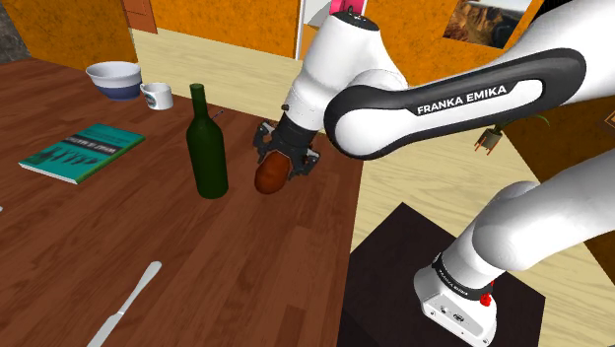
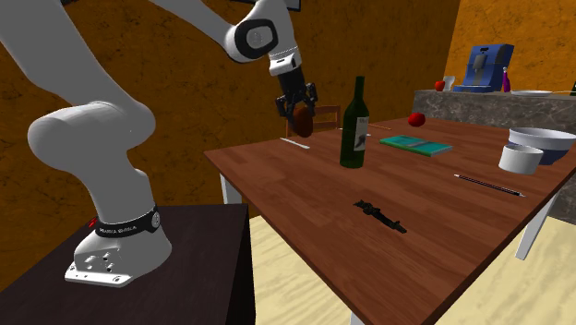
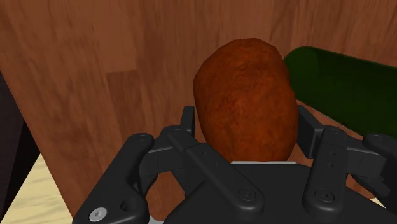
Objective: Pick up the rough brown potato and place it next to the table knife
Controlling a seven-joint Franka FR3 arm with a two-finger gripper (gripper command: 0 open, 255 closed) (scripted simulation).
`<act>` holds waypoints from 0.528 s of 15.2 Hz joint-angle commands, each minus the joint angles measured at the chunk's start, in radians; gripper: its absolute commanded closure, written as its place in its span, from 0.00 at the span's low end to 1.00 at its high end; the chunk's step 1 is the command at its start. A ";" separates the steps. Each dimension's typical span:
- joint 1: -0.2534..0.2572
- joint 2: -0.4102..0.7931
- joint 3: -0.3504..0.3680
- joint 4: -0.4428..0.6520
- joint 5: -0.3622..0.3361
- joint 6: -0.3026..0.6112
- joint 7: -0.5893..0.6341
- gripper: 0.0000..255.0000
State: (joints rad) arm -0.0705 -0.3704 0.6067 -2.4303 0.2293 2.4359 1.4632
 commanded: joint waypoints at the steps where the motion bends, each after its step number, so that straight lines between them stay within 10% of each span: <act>1: 0.011 0.000 0.052 0.007 -0.007 0.000 0.070 1.00; 8: 0.012 0.039 0.228 0.085 -0.066 -0.021 0.294 1.00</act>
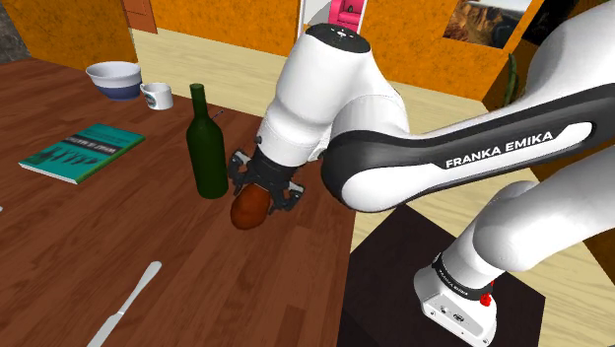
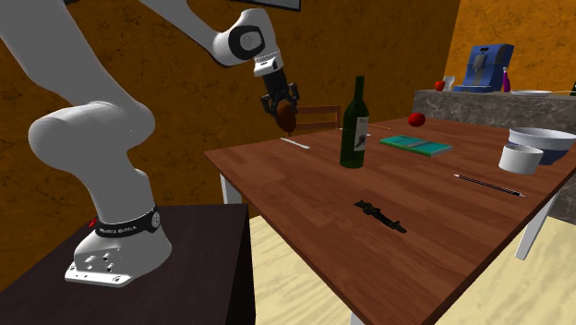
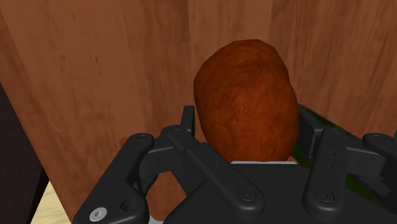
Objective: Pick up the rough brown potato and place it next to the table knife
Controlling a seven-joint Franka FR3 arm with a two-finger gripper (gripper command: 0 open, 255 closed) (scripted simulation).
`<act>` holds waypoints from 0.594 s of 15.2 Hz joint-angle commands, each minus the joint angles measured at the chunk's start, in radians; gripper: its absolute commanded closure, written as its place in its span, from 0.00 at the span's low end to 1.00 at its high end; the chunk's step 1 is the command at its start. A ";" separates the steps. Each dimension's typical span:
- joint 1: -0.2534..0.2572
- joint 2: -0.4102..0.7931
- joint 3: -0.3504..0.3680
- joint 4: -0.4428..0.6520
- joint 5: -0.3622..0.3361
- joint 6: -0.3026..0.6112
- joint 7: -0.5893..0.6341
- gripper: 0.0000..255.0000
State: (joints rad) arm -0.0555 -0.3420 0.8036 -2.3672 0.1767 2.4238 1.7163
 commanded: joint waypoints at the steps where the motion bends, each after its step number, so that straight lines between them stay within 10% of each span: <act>1: -0.008 0.021 0.059 0.037 -0.028 -0.013 0.075 1.00; 9: -0.113 0.179 0.353 0.203 -0.244 -0.064 0.406 1.00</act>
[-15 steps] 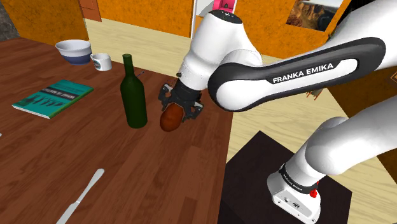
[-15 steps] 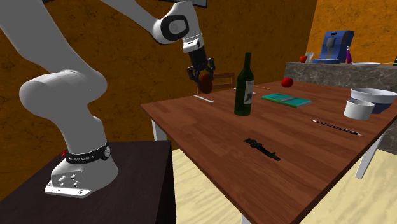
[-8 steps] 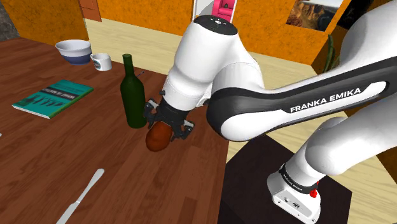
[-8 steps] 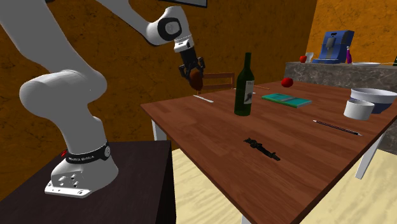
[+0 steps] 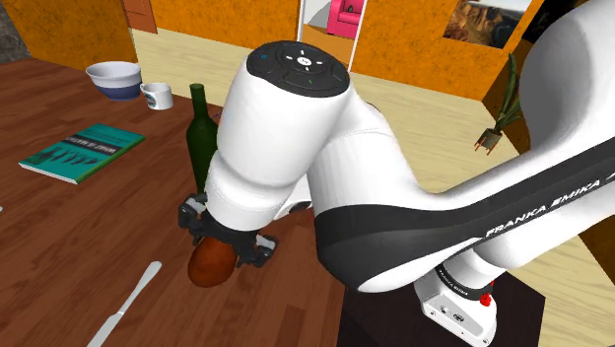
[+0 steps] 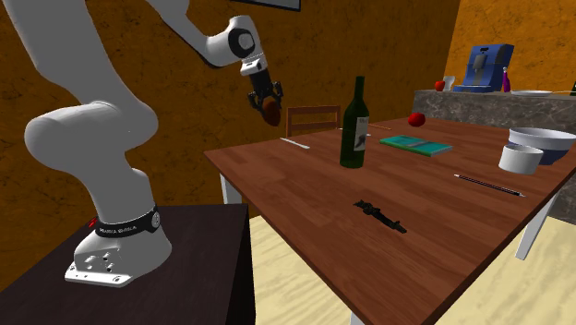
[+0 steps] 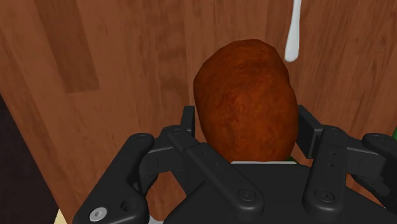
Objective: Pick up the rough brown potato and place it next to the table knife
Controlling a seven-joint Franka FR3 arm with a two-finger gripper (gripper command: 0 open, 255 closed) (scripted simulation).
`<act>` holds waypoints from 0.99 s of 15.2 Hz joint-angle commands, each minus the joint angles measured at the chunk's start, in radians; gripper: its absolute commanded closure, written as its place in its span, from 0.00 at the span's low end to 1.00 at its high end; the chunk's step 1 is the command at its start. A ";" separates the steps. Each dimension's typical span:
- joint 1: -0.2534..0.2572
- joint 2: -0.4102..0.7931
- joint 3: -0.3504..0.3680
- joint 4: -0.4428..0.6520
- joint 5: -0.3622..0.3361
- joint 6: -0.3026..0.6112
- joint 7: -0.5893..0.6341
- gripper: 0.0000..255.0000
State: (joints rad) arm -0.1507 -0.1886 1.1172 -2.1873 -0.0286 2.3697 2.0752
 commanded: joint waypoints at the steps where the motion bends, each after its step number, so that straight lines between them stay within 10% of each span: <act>1: -0.047 0.071 0.099 0.054 -0.102 -0.024 0.113 1.00; 9: -0.089 0.218 0.166 0.006 -0.329 0.046 0.285 1.00; 15: -0.010 0.340 0.096 -0.014 -0.525 0.072 0.429 1.00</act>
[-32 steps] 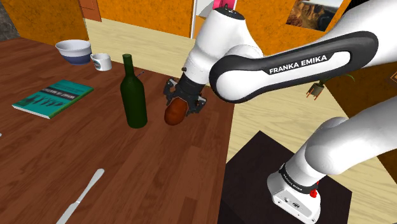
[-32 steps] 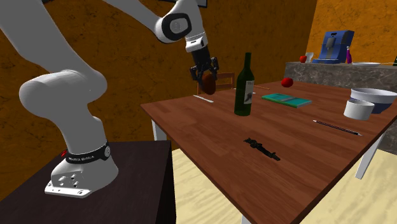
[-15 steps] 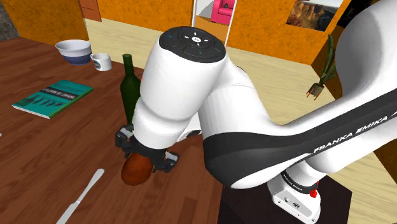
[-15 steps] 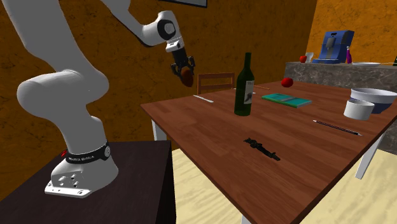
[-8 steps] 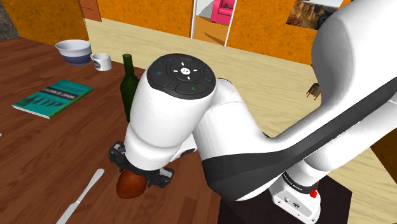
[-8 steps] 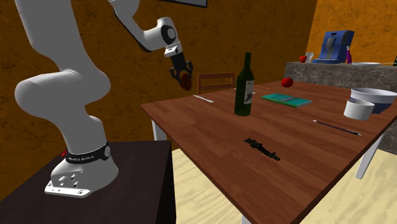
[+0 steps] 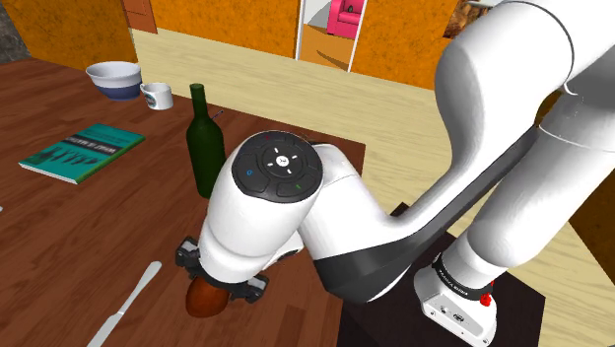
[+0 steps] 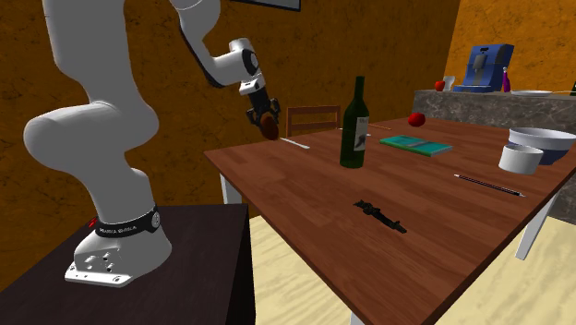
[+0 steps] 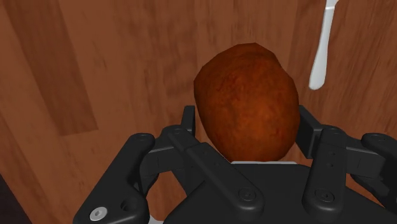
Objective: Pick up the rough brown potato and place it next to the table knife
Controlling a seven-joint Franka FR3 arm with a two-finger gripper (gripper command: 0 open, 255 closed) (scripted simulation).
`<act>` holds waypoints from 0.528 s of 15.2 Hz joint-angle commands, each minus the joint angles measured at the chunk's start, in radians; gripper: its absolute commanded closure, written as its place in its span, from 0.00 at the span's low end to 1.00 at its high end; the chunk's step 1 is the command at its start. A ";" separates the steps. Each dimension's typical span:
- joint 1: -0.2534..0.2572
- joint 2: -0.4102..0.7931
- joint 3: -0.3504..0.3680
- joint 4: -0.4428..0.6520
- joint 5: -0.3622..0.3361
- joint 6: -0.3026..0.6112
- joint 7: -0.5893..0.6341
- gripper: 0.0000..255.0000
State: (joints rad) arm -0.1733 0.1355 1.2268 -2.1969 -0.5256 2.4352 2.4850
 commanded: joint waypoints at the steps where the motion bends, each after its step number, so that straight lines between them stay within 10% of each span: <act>1: 0.028 0.032 -0.029 -0.007 -0.055 0.011 0.039 1.00; 8: 0.131 0.130 -0.137 -0.019 -0.218 0.042 0.161 1.00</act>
State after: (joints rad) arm -0.0563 0.2518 1.1057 -2.2133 -0.7192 2.4717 2.6287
